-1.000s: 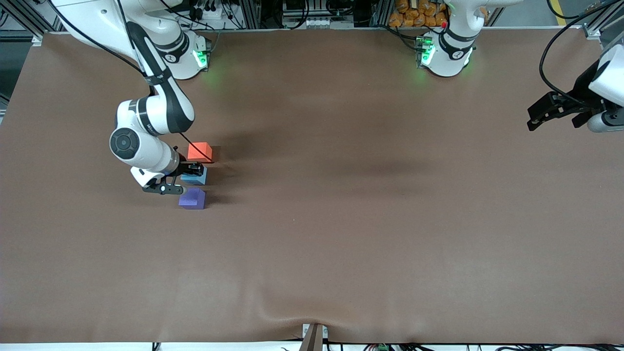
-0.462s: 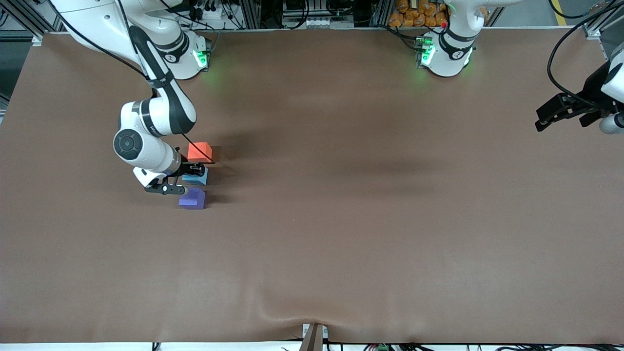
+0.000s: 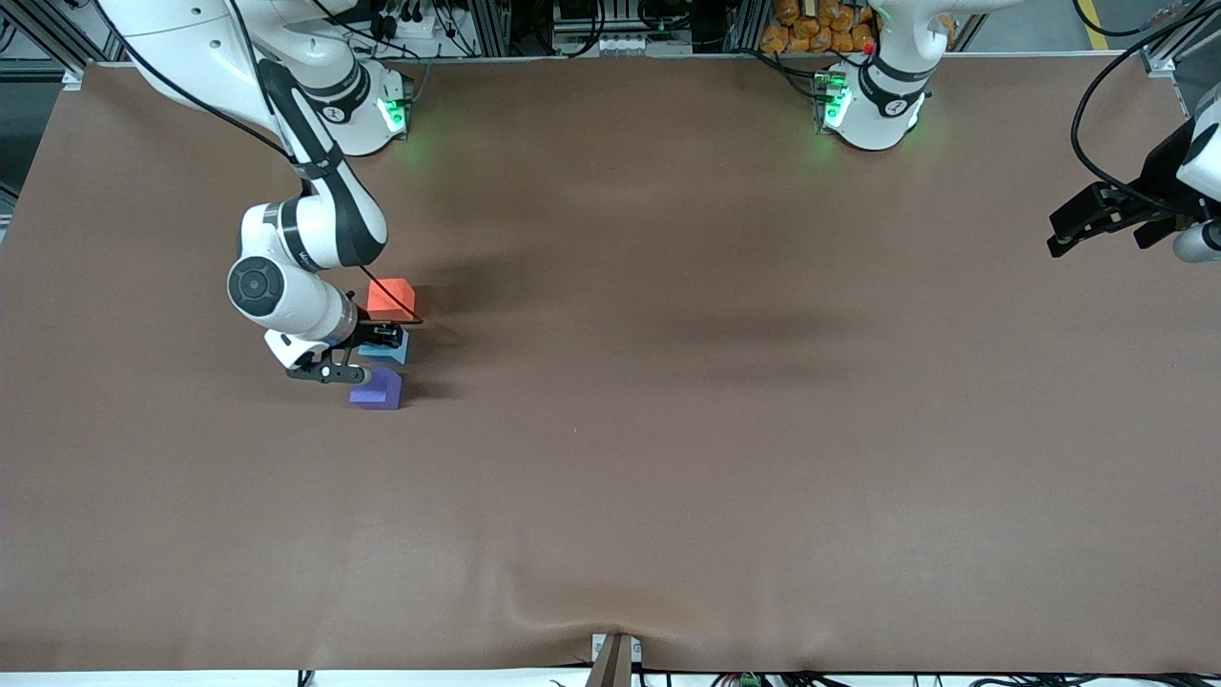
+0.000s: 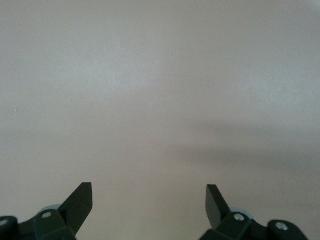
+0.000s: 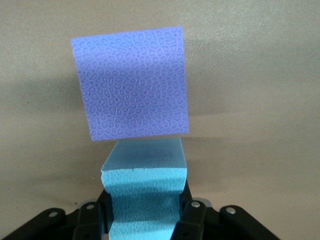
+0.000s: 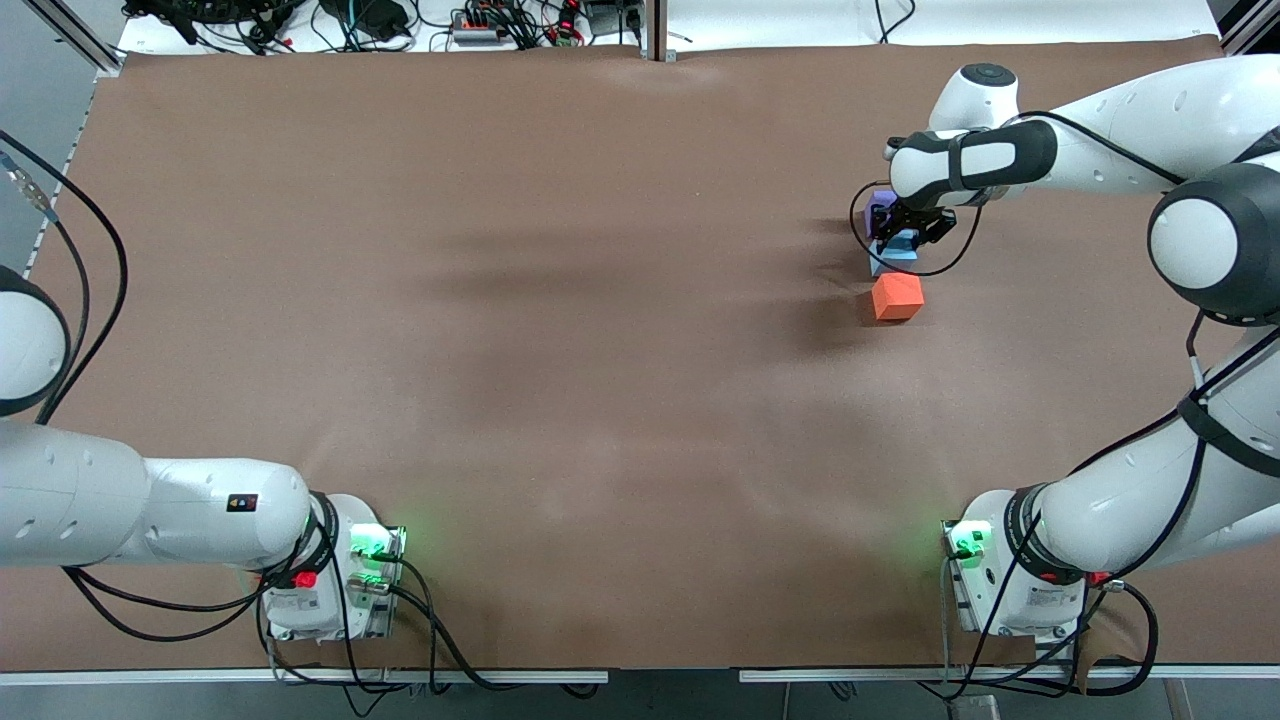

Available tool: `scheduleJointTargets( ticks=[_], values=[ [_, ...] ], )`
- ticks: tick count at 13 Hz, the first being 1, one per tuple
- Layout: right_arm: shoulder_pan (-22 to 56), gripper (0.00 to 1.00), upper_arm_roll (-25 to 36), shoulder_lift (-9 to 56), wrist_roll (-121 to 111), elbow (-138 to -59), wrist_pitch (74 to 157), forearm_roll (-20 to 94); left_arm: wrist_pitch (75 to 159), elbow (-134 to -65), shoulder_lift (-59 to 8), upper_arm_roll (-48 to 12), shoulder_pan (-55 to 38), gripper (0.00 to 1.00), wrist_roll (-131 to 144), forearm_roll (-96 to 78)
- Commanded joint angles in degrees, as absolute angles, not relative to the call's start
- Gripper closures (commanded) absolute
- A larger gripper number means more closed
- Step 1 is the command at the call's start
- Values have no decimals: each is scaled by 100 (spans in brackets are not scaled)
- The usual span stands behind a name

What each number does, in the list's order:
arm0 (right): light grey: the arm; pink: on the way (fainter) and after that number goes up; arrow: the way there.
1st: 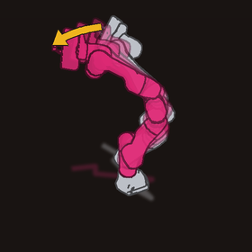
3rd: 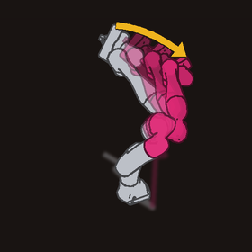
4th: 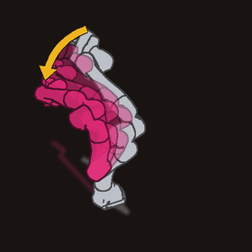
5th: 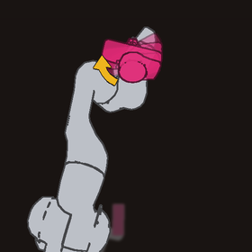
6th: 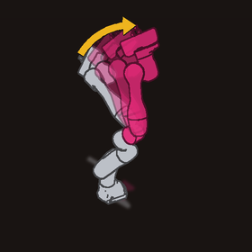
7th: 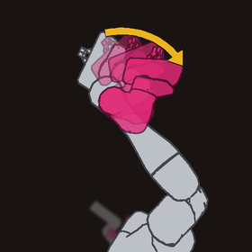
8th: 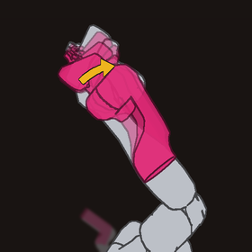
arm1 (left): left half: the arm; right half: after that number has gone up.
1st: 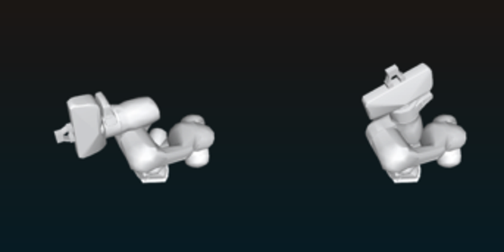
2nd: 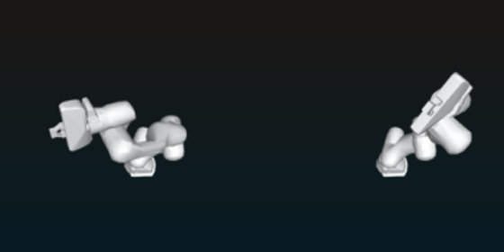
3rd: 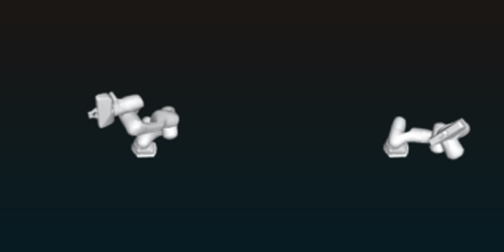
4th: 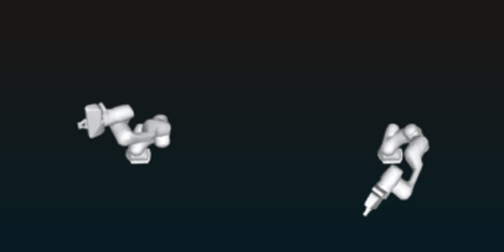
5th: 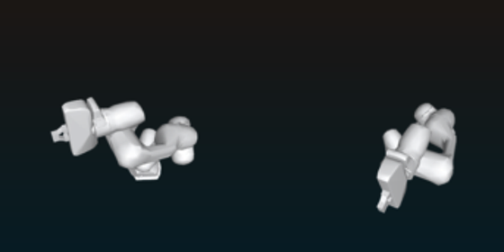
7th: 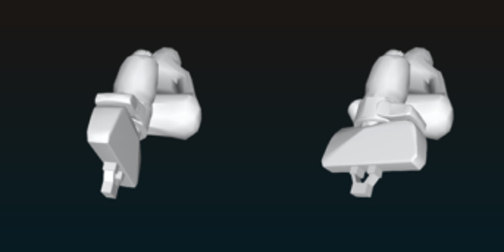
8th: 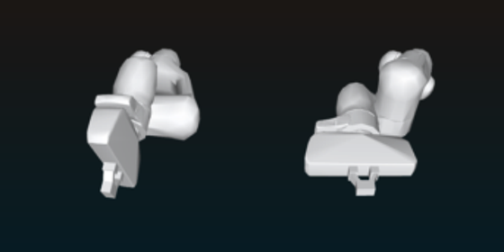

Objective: Place blue block between orange and purple blocks
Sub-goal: 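Lower the light-blue cube between the orange and purple cubes with the right gripper, then open the right gripper and raise it away from the cubes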

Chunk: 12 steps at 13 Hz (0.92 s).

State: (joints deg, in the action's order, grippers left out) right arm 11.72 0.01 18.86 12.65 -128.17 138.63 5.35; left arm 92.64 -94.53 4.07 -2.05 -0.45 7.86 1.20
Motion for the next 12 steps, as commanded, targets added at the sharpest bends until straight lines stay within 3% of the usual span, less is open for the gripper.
scheduleJointTargets(
  ticks=[1, 2, 5, 8, 12],
  values=[
    [1108, 0, 9, 1907, 1178, -12806, 13922, 492, 9141, -9316, 317, -220, -17, 0, 721, 70],
    [1107, 0, 9, 1872, 1186, -12753, 13852, 492, 9149, -9308, 316, -220, -9, 0, 721, 70],
    [1020, 0, 17, 1776, 1230, -12018, 12433, 492, 9149, -9193, 281, -220, -9, 0, 721, 62],
    [800, 0, 26, 1723, 1196, -10675, 10728, 510, 9149, -9185, 272, -220, -9, 0, 712, 62],
    [432, 0, 18, 1836, 1160, -8629, 9120, 466, 9141, -9158, 281, -228, -26, 0, 712, 70]
  ],
)
